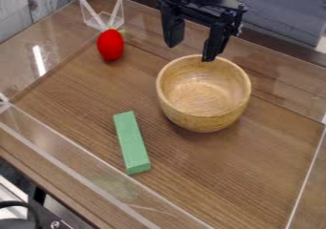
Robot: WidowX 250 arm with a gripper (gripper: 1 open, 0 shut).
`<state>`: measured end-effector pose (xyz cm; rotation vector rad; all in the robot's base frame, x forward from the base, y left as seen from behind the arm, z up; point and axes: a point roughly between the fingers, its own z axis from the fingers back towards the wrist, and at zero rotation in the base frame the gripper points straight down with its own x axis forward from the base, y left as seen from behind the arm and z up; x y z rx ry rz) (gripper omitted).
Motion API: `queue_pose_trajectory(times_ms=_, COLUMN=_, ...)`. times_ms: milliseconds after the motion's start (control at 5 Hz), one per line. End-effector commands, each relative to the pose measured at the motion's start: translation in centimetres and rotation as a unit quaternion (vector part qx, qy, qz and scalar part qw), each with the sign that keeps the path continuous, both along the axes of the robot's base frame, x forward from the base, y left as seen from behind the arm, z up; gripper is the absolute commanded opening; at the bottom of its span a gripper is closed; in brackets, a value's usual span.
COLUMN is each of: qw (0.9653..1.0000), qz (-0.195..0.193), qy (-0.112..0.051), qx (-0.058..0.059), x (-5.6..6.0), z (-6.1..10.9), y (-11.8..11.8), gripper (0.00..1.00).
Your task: Move the red object to the right side of the table
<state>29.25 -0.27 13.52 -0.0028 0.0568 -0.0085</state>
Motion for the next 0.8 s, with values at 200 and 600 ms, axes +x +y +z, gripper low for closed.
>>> queue_pose_trajectory(times_ms=200, qw=0.9991, qz=-0.042, qy=0.001, qx=-0.005, x=1.2, z=0.4, y=2.1, gripper=1.0)
queue_pose_trajectory(times_ms=600, qw=0.9978, qz=-0.065, qy=-0.017, qx=-0.005, x=2.4, z=-0.4, y=10.2, gripper=1.0)
